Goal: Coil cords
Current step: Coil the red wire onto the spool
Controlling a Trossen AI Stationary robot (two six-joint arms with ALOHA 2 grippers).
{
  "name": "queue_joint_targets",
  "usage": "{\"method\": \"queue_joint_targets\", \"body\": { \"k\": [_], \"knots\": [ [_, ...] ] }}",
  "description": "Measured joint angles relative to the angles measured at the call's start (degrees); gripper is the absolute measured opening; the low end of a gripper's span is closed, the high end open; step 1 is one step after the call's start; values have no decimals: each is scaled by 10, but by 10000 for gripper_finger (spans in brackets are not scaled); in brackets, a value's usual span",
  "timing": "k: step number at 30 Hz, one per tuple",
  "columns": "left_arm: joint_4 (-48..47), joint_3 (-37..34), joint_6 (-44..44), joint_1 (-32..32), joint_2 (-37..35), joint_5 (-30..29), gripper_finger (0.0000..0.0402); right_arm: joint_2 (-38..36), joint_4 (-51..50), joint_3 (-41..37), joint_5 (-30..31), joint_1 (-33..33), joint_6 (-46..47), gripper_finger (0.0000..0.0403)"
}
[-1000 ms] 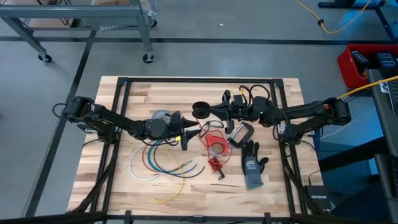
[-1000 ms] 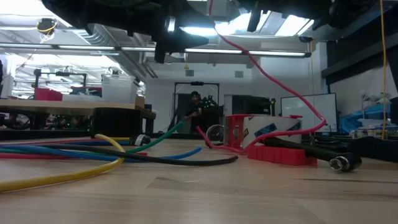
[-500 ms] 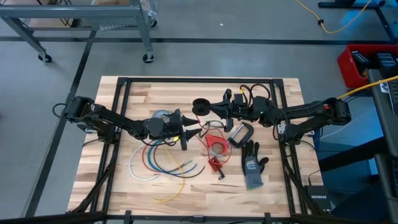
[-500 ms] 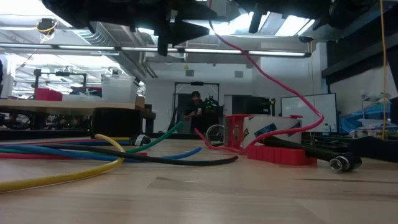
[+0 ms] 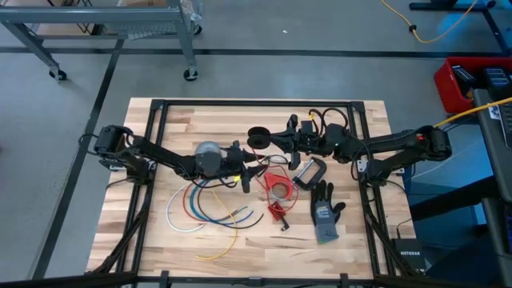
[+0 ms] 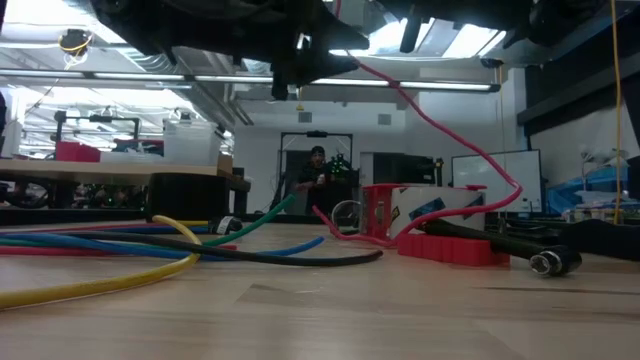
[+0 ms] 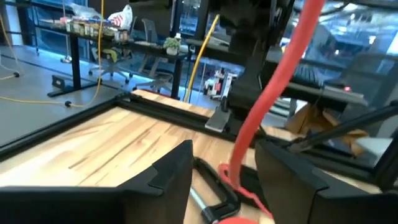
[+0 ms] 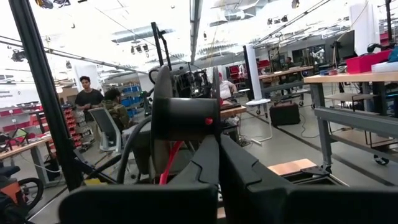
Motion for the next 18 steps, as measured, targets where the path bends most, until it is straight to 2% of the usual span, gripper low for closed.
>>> {"method": "queue_joint_targets", "body": {
  "k": [6,12,18],
  "knots": [
    [-3,0,-8,-1,0,0,103,0,1,0,0,0,0,1],
    [-36,0,-27,-13,0,-2,17,-5,-1,0,-6,0,0,1],
    [-79,0,-70,-13,-7,-17,11,-23,-32,0,-33,0,-1,1]
  ]
}}
